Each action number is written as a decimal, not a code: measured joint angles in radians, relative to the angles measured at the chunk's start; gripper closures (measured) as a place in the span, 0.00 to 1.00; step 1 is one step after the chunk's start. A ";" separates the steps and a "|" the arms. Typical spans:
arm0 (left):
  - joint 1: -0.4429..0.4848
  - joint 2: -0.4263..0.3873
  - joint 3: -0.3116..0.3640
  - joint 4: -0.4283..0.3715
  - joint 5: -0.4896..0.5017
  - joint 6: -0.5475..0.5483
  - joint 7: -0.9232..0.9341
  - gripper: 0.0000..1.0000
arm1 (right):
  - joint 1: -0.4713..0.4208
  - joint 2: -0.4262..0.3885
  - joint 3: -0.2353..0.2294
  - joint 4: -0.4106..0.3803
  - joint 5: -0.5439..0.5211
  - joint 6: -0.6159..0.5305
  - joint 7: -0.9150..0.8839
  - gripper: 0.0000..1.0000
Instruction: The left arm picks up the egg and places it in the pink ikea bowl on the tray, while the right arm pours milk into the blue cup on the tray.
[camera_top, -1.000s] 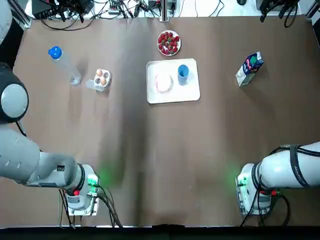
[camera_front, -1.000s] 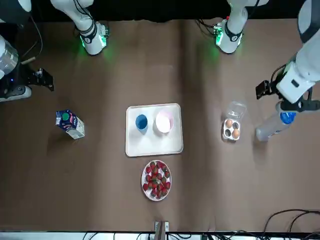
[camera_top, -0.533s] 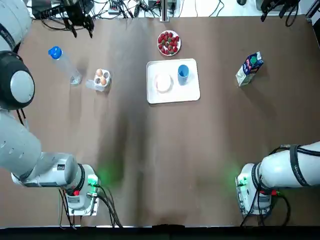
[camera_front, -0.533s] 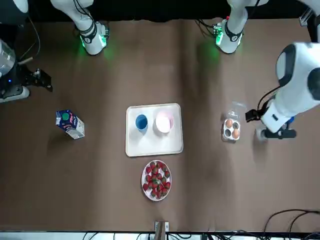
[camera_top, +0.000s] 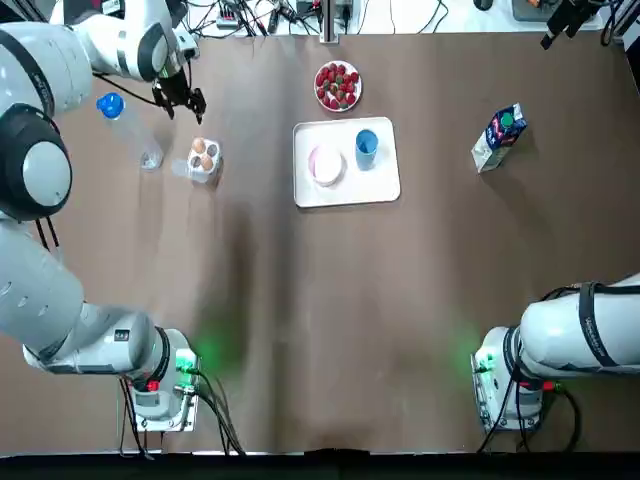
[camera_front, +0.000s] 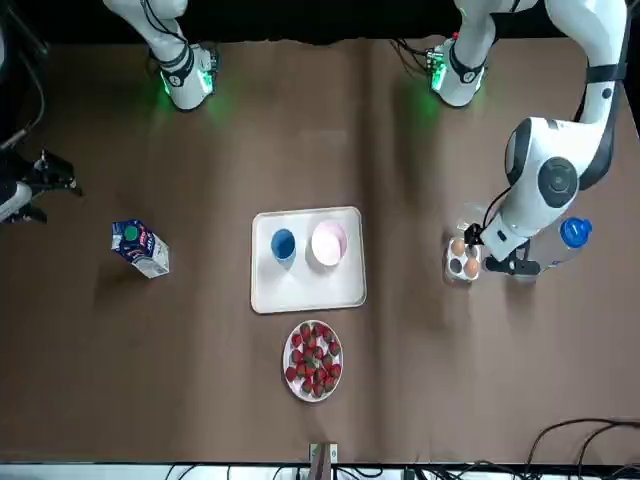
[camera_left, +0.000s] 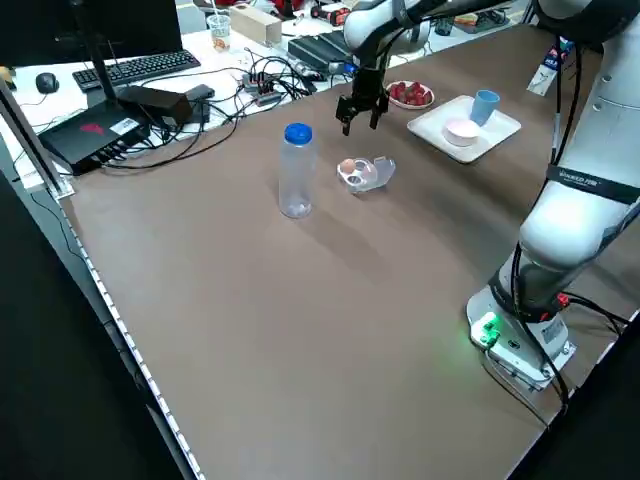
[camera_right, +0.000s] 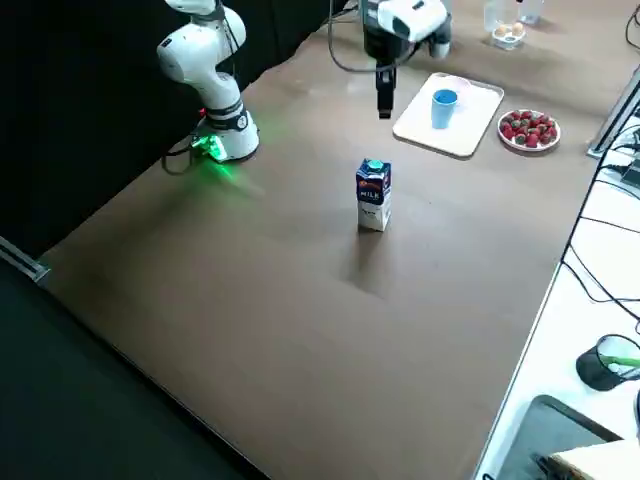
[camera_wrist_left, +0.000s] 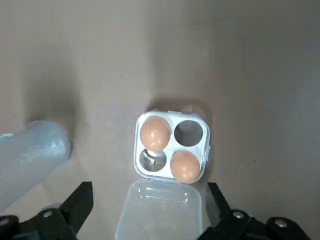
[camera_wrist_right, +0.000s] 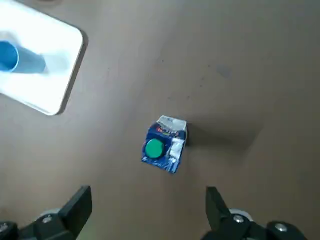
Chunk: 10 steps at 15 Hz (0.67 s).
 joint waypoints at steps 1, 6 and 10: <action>-0.001 0.002 0.000 -0.013 0.003 0.014 0.000 0.00 | -0.017 0.021 0.000 0.003 0.017 0.018 -0.080 0.00; 0.003 0.085 0.001 -0.035 0.046 0.163 0.001 0.00 | -0.103 0.120 -0.002 0.018 0.113 0.050 -0.465 0.00; 0.008 0.162 0.002 -0.033 0.056 0.251 0.001 0.01 | -0.175 0.189 -0.002 0.029 0.242 0.049 -0.788 0.00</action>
